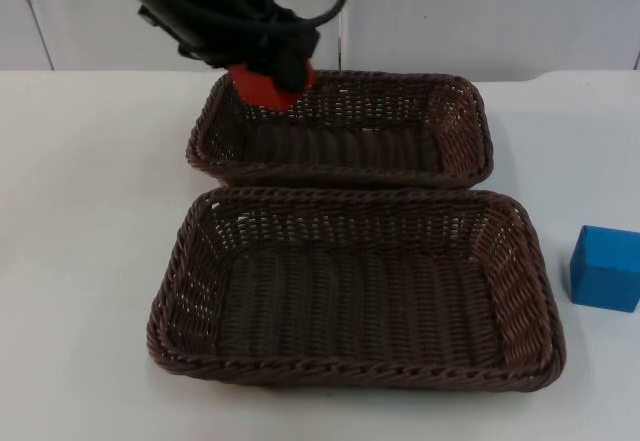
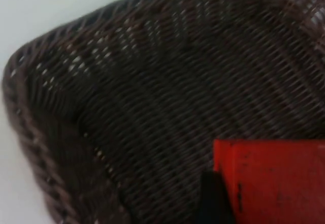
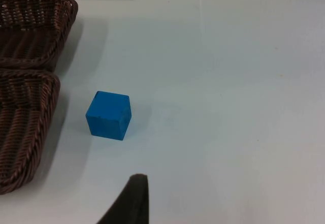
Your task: Pick up one cube with the left hand and place it into the upper basket. Pick up one cube with the right hand and place it into the lower basket.
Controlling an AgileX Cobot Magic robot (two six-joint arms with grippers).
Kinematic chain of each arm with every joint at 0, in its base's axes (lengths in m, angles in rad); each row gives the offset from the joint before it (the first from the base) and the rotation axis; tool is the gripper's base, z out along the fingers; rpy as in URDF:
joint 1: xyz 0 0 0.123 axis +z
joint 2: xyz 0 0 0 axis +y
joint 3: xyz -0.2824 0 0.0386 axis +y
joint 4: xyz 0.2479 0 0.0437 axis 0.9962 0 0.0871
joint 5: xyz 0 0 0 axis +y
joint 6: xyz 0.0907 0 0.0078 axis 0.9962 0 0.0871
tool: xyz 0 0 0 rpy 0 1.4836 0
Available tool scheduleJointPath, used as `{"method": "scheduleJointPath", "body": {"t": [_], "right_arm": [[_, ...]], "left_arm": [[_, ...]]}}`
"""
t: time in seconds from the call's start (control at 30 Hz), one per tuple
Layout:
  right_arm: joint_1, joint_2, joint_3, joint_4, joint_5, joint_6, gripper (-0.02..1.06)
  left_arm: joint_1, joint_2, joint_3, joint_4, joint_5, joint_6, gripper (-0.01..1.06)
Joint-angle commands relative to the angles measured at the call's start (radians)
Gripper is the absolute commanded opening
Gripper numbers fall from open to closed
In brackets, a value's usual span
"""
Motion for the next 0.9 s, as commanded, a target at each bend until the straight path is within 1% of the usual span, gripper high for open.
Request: {"method": "scheduleJointPath", "body": {"t": [0.0,0.33,0.63,0.87], "right_arm": [[-0.006,-0.003,0.002,-0.002,-0.008,-0.004,1.05],[-0.006,-0.003,0.002,-0.002,-0.008,-0.004,1.05],[-0.006,-0.003,0.002,-0.002,-0.008,-0.004,1.05],[-0.006,-0.003,0.002,-0.002,-0.008,-0.004,1.05]], "left_arm": [[-0.016,-0.012,-0.005,-0.014,-0.04,0.0,0.0],[-0.016,-0.011,-0.005,-0.04,-0.056,0.0,0.0],[-0.016,-0.002,-0.005,-0.051,-0.113,0.0,0.0],[-0.016,0.056,-0.018,-0.086,-0.13,0.018,0.0]]}}
